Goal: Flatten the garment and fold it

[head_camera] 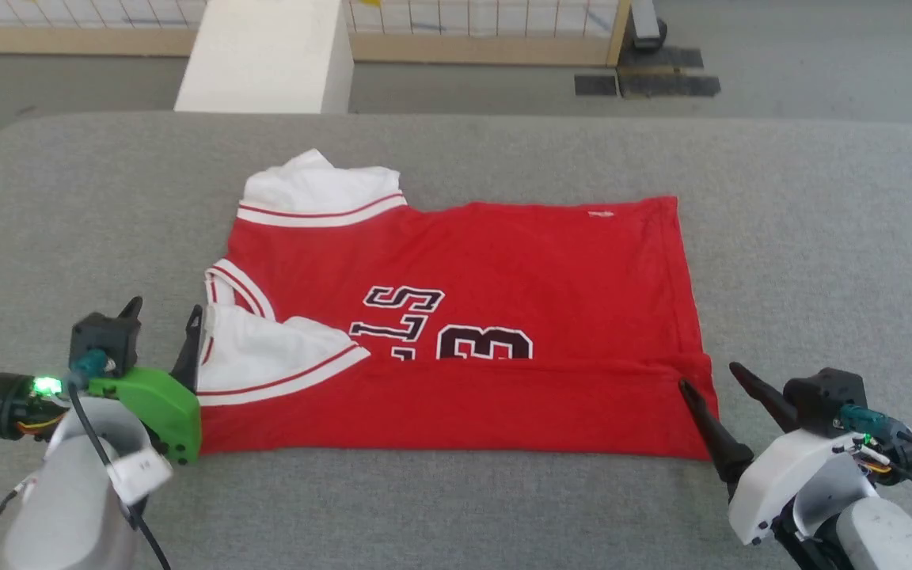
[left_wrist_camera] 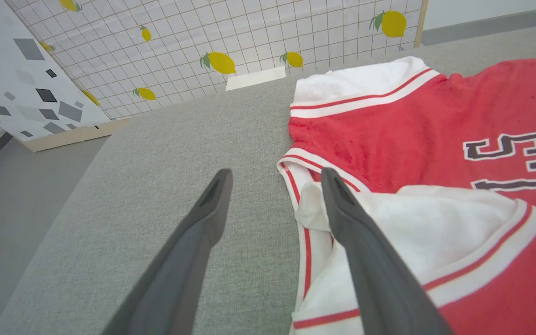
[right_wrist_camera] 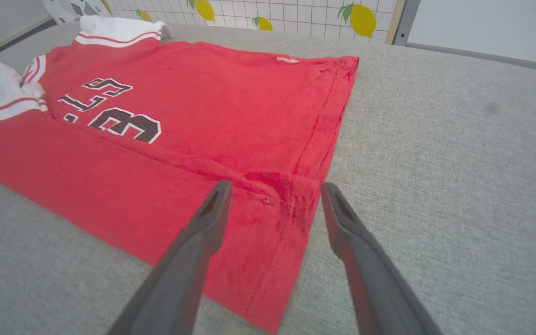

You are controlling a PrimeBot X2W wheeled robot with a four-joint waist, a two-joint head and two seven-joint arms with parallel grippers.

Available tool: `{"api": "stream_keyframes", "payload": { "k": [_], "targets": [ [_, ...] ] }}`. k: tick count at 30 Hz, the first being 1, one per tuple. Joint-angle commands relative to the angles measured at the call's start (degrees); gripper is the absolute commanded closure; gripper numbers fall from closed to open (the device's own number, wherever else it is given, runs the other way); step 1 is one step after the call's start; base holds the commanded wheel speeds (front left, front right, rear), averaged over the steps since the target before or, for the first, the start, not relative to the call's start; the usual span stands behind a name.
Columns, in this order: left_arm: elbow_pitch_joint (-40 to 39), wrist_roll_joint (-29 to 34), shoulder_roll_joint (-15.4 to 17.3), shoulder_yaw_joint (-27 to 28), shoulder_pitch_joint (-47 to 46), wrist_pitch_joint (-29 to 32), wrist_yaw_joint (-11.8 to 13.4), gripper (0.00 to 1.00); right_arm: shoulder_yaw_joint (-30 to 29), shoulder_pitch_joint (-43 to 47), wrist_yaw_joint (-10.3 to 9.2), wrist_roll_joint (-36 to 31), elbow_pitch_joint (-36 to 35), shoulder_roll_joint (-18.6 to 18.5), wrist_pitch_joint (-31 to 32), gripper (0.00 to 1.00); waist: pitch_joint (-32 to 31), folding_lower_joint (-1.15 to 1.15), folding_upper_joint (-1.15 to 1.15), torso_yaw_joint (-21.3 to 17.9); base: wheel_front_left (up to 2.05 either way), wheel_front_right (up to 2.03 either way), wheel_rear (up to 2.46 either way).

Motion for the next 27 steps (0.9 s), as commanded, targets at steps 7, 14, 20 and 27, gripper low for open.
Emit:
{"api": "stream_keyframes", "payload": {
  "k": [7,14,20,27],
  "targets": [
    [-7.01,-9.96,6.31,-7.52,2.02,20.94,-0.67,0.0,-0.94,1.95,-0.1,-1.23,-2.03,1.4,0.94,0.0,-2.43,0.0,0.0,0.48,0.0,0.0,0.0],
    [-13.52,-25.52,13.6,-14.63,3.44,41.67,-0.69,0.0,-0.69,2.04,-0.1,-1.29,-2.34,1.96,1.32,0.0,-2.63,0.0,0.0,-0.26,0.0,0.0,0.0],
    [-9.28,-33.88,15.17,-14.82,1.38,51.32,-0.69,0.0,0.74,0.69,-0.1,-1.0,-2.15,2.02,1.71,0.0,-1.52,0.0,0.0,-2.25,0.0,0.0,0.0],
    [-0.71,-35.37,12.73,-16.3,-1.96,52.84,-0.69,0.0,2.13,-1.45,-0.1,-0.5,-1.26,1.75,1.58,0.0,0.35,0.0,0.0,-4.15,0.0,0.0,0.0]
  ]
}}
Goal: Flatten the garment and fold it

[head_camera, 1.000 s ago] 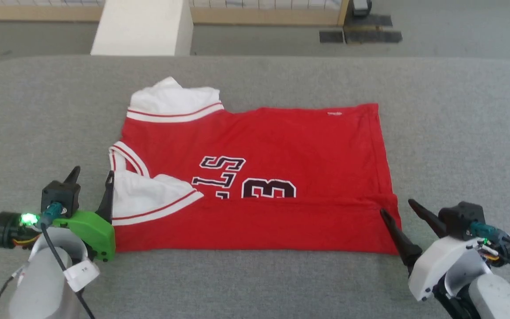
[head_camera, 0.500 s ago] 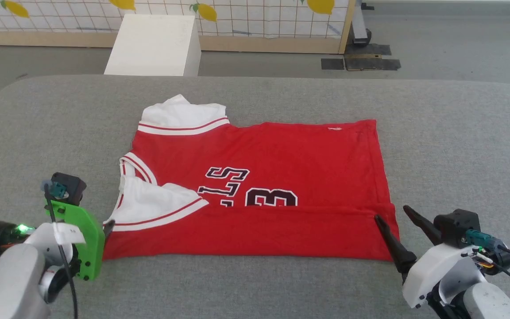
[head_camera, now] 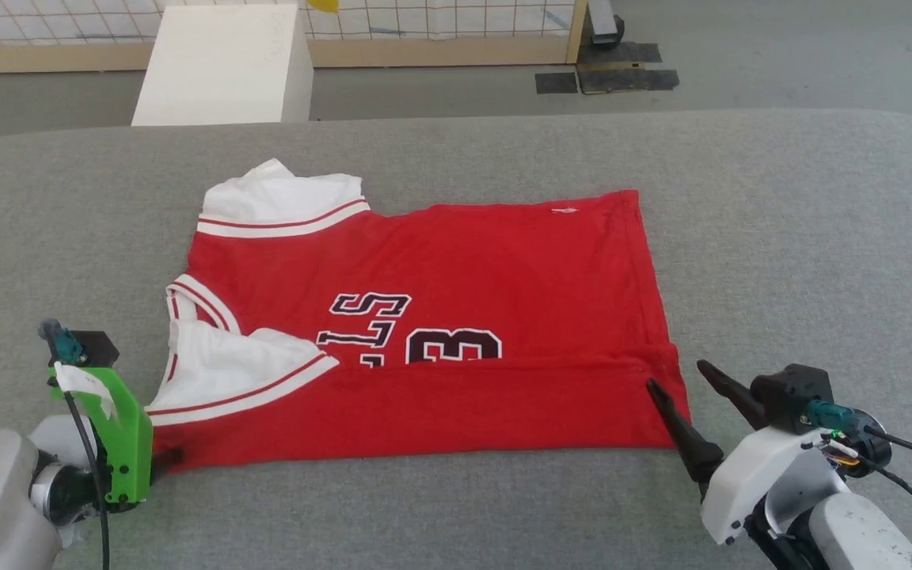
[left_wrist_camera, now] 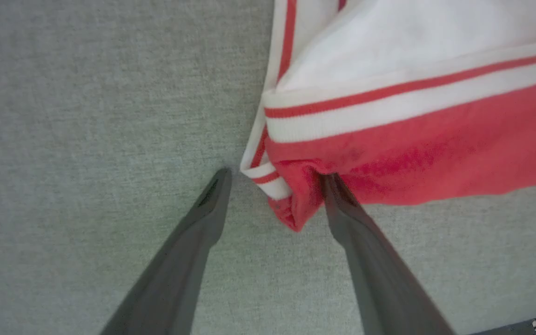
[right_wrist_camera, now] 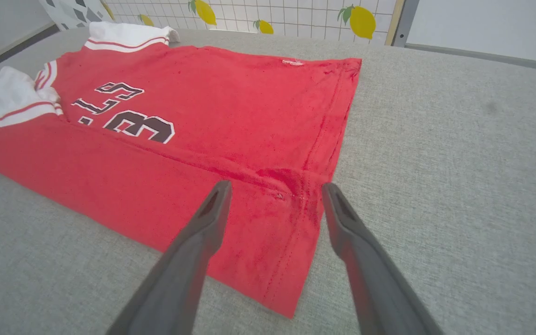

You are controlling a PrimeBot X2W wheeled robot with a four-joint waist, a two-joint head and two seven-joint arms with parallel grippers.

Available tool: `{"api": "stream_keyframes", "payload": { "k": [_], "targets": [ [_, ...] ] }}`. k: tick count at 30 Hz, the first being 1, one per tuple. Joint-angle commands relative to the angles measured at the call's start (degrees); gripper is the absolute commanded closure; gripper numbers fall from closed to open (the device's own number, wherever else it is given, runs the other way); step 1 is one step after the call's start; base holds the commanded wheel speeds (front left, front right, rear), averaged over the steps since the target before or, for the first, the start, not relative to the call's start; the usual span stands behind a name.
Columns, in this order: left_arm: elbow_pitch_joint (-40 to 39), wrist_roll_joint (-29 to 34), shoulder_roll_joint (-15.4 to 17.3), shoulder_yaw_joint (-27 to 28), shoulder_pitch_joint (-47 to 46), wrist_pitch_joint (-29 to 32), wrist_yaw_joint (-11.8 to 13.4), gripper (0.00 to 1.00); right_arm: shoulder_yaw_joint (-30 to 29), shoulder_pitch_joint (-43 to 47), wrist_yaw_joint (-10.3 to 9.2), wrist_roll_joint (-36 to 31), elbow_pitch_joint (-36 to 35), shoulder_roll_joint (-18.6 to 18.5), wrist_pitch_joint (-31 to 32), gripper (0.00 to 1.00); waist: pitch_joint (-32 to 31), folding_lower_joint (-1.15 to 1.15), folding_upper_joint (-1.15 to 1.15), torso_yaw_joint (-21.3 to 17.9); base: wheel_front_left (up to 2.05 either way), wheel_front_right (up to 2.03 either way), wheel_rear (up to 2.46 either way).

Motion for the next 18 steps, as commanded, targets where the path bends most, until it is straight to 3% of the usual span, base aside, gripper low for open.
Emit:
{"api": "stream_keyframes", "payload": {
  "k": [1,2,11,15,18],
  "targets": [
    [0.81,-0.73,-1.03,-1.32,-0.21,0.52,-0.12,0.4,0.25,-0.94,-0.1,0.43,0.2,-0.19,-0.01,0.0,0.29,0.0,0.0,-0.51,0.0,0.0,0.0],
    [0.84,-1.09,-0.98,-2.09,-0.37,0.57,-0.12,1.0,0.31,-1.14,-0.1,0.49,0.27,-0.39,0.04,0.0,0.21,0.0,0.0,-0.58,0.0,0.0,0.0],
    [-2.97,-4.07,2.78,-6.94,-0.79,-3.08,-0.13,1.0,-0.93,-4.07,-0.1,-2.18,-2.1,-3.33,1.03,0.0,-1.82,0.0,0.0,0.17,0.0,0.0,0.0],
    [-5.86,-5.02,4.88,-8.47,-0.33,-4.45,-0.13,1.0,0.12,-6.69,-0.1,-2.18,-3.4,-6.03,6.73,0.0,-2.41,0.0,0.0,0.62,0.0,0.0,0.0],
    [-7.29,-5.63,5.75,-9.17,-0.12,-5.07,-0.13,1.0,3.12,-9.3,-0.1,-0.24,-3.93,-8.69,15.1,0.0,-2.48,0.0,0.0,1.04,0.0,0.0,0.0]
  ]
}}
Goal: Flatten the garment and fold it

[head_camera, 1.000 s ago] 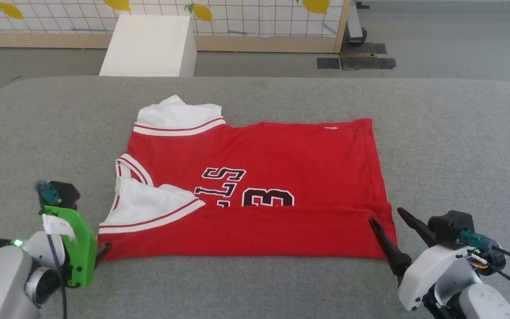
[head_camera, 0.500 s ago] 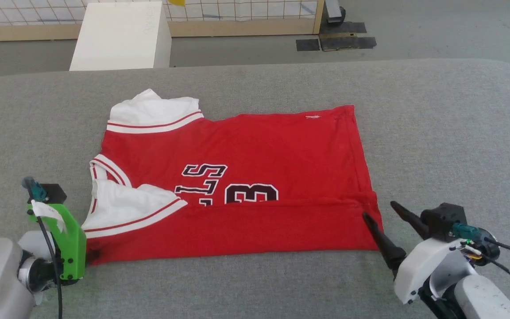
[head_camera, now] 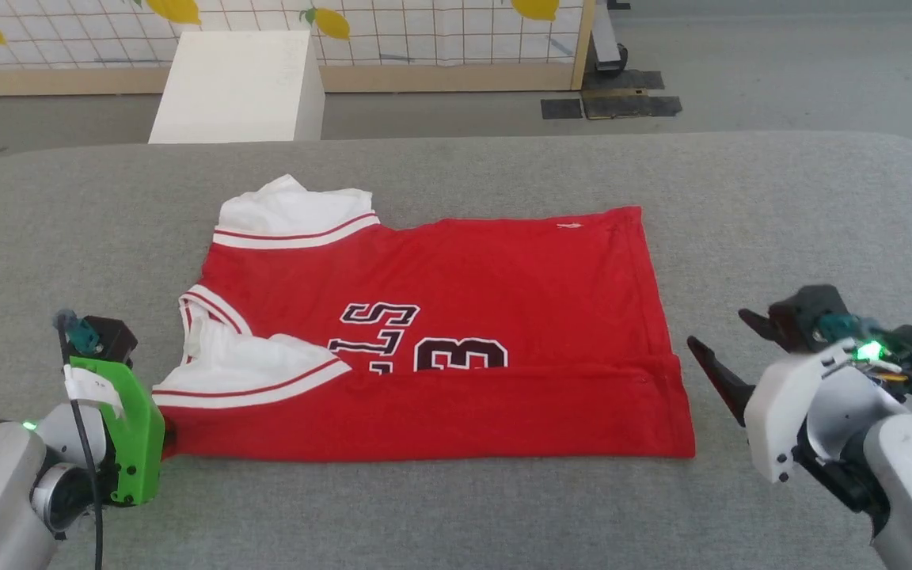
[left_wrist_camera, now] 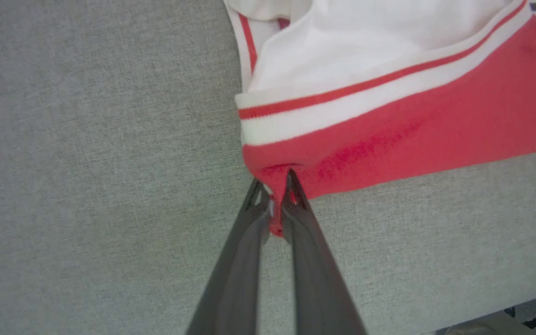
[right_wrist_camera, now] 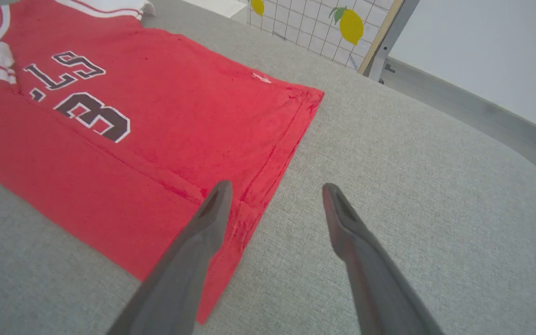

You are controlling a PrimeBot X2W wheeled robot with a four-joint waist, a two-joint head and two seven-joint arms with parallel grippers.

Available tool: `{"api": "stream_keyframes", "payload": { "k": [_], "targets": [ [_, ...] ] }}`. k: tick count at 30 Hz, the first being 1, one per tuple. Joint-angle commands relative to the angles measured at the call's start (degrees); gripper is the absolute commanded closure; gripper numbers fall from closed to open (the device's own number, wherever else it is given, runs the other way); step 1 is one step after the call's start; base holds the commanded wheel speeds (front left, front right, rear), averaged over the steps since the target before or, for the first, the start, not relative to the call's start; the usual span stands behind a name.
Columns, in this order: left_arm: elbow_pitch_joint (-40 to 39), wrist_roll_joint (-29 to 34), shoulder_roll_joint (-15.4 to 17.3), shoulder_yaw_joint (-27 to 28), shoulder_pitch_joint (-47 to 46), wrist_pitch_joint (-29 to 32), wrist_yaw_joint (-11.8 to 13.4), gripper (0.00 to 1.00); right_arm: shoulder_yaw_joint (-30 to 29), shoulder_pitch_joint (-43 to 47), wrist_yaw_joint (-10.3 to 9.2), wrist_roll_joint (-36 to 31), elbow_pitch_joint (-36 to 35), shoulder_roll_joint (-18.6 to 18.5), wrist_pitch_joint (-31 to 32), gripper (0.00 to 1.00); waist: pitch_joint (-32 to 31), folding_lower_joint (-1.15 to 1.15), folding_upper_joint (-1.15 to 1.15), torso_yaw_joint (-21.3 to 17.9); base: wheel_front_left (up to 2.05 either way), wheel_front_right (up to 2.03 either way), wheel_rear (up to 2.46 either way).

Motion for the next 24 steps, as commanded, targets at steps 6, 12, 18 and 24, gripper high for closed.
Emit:
{"api": "stream_keyframes", "payload": {
  "k": [6,12,18,24],
  "targets": [
    [-0.5,-0.08,1.12,-0.91,0.75,-1.42,-0.13,1.0,7.99,-7.11,-0.1,8.67,0.63,-3.87,17.66,0.0,0.12,0.0,0.0,0.25,0.0,0.0,0.0],
    [-0.18,0.28,0.64,-1.53,0.39,-2.16,-0.13,1.0,14.86,-12.37,-0.1,16.15,5.38,-5.7,30.81,0.0,0.26,0.0,0.0,0.58,0.0,0.0,0.0],
    [0.19,0.49,0.32,-1.98,-0.14,-2.52,-0.13,1.0,18.78,-15.84,-0.1,18.32,11.7,-2.79,34.59,0.0,0.98,0.0,0.0,0.75,0.0,0.0,0.0],
    [0.59,0.82,0.06,-2.42,-0.85,-2.75,-0.13,1.0,20.86,-17.49,-0.1,18.62,19.32,2.3,34.24,0.0,1.89,0.0,0.0,0.99,0.0,0.0,0.0]
  ]
}}
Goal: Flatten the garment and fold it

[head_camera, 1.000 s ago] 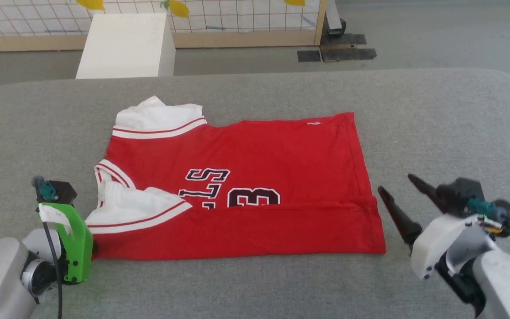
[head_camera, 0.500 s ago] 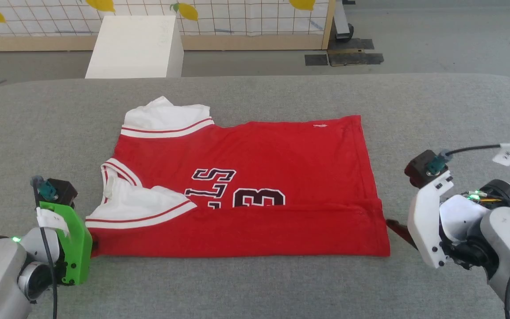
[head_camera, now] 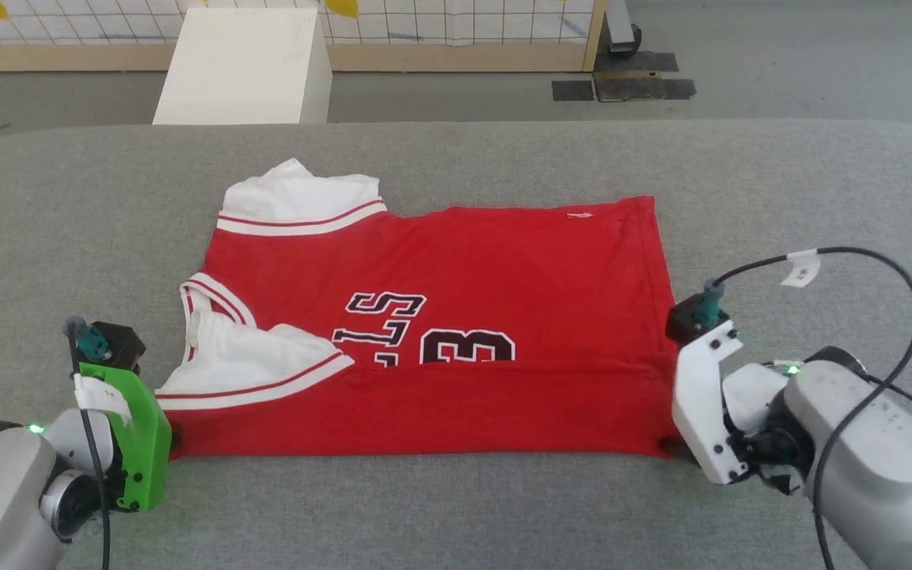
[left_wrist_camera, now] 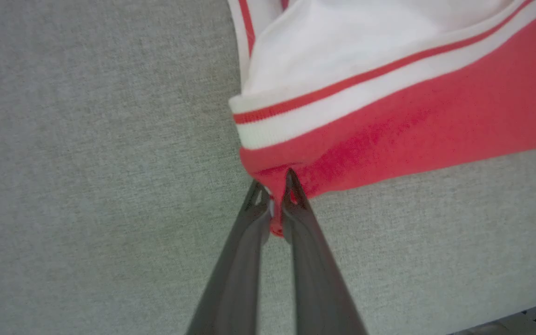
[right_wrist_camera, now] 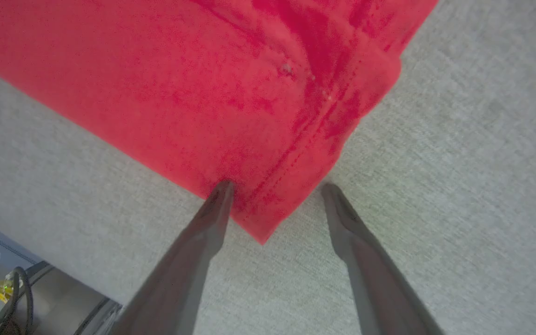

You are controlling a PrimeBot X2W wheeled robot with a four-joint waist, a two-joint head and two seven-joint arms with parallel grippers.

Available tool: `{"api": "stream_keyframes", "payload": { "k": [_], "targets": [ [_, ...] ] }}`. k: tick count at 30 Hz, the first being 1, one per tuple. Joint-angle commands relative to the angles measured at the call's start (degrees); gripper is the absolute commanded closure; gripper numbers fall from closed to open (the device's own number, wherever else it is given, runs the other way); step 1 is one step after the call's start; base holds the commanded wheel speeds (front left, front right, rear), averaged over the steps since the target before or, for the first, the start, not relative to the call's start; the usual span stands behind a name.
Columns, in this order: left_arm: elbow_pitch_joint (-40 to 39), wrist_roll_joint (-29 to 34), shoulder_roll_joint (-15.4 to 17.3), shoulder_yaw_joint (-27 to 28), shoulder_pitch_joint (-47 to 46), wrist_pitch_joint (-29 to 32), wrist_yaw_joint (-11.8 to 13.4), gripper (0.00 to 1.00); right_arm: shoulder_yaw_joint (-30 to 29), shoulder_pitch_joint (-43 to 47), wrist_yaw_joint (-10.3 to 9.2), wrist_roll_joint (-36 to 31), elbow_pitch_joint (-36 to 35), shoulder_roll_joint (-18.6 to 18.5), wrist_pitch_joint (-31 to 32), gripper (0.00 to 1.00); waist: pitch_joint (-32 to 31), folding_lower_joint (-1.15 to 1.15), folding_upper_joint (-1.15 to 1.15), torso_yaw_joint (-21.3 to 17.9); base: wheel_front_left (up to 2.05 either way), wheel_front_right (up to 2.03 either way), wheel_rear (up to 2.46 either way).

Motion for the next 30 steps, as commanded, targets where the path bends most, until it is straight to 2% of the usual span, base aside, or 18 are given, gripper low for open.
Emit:
{"api": "stream_keyframes", "payload": {
  "k": [1,6,7,8,9,18,22,30],
  "targets": [
    [0.27,0.6,-0.3,-0.19,-0.88,-0.32,-0.13,1.0,0.95,-0.63,-0.1,-0.2,1.62,0.71,-0.43,0.0,0.23,0.0,0.0,0.21,0.0,0.0,0.0],
    [0.81,0.78,-0.74,-0.64,-1.36,-0.6,-0.13,1.0,3.53,-0.05,-0.1,-0.06,5.77,2.29,-2.18,0.0,0.43,0.0,0.0,0.56,0.0,0.0,0.0],
    [0.96,0.76,-0.73,-0.68,-1.35,-0.71,-0.13,1.0,4.15,-0.05,-0.1,0.04,6.2,2.32,-2.66,0.12,0.43,0.0,0.0,0.54,0.0,0.0,0.0],
    [1.1,0.73,-0.69,-0.69,-1.31,-0.82,-0.13,1.0,4.58,-0.14,-0.1,0.1,6.49,2.26,-3.11,0.91,0.41,0.0,0.0,0.48,0.0,0.0,0.0],
    [1.29,0.68,-0.61,-0.71,-1.18,-0.95,-0.13,1.0,4.91,-0.34,-0.1,0.26,6.83,2.13,-3.8,1.0,0.32,0.0,0.0,0.35,0.0,0.0,0.0],
    [2.06,0.49,-0.18,-0.8,0.99,-2.97,0.1,1.0,6.46,-1.82,-0.1,3.73,4.82,0.37,-10.89,1.0,-2.16,0.0,0.0,-0.68,0.0,0.0,0.0],
    [0.45,0.07,0.12,-0.22,3.05,-5.38,0.41,1.0,7.26,-1.01,-0.1,5.0,1.21,-2.33,-13.98,1.0,-4.01,0.0,0.0,-1.09,0.0,0.0,0.0],
    [-7.82,-0.77,3.94,1.15,10.0,-8.38,2.44,1.0,6.74,3.57,-0.1,6.56,-9.91,-10.24,-16.92,1.0,-6.92,0.0,0.0,-1.32,0.0,0.0,0.0]
  ]
}}
